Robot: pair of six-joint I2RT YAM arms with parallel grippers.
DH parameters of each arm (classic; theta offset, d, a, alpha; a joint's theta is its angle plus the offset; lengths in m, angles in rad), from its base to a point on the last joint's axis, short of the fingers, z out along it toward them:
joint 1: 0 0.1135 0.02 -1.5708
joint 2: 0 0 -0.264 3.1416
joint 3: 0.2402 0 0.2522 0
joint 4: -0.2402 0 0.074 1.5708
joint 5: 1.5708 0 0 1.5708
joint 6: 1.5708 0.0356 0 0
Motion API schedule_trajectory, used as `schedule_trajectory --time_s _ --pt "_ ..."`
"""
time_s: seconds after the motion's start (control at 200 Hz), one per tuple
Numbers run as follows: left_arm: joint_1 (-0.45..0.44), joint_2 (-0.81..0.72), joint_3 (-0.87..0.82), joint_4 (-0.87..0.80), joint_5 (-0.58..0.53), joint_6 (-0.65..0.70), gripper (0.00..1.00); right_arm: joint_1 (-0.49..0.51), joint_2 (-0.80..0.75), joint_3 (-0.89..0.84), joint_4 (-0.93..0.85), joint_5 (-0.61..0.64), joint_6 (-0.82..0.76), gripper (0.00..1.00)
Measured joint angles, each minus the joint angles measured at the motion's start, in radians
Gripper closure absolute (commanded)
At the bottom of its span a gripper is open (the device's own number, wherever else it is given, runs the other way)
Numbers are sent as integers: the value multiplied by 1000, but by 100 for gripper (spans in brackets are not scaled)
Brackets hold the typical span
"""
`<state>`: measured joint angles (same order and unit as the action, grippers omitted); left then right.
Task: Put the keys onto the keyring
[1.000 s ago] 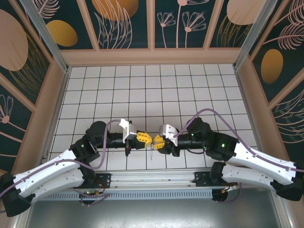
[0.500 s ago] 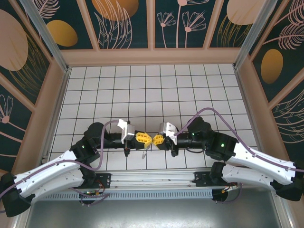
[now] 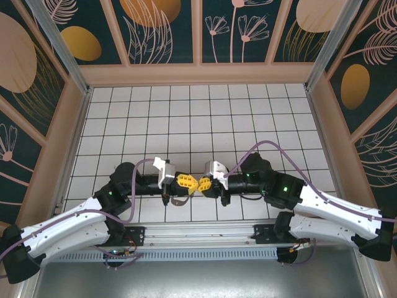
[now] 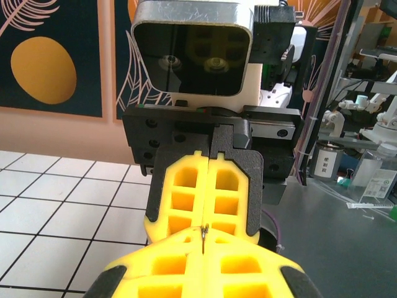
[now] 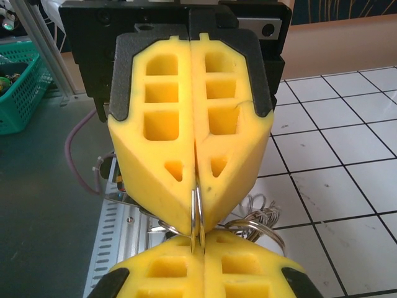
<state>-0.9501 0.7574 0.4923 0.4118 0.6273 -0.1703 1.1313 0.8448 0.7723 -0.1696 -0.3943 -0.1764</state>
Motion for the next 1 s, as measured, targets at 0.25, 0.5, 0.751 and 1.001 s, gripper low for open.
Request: schedule_trajectory --time_s 0.25,0.5,0.751,1.001 --pt "0 -16 -2 11 -14 0 100 0 -58 -13 2 30 28 75" --pt "0 -31 -3 1 -26 12 100 1 -167 -37 15 70 49 72" --pt "0 -31 -3 -12 -25 20 100 3 -118 -37 43 71 48 74" --pt "0 -31 -3 -12 -6 20 100 3 -101 -53 82 64 49 75"
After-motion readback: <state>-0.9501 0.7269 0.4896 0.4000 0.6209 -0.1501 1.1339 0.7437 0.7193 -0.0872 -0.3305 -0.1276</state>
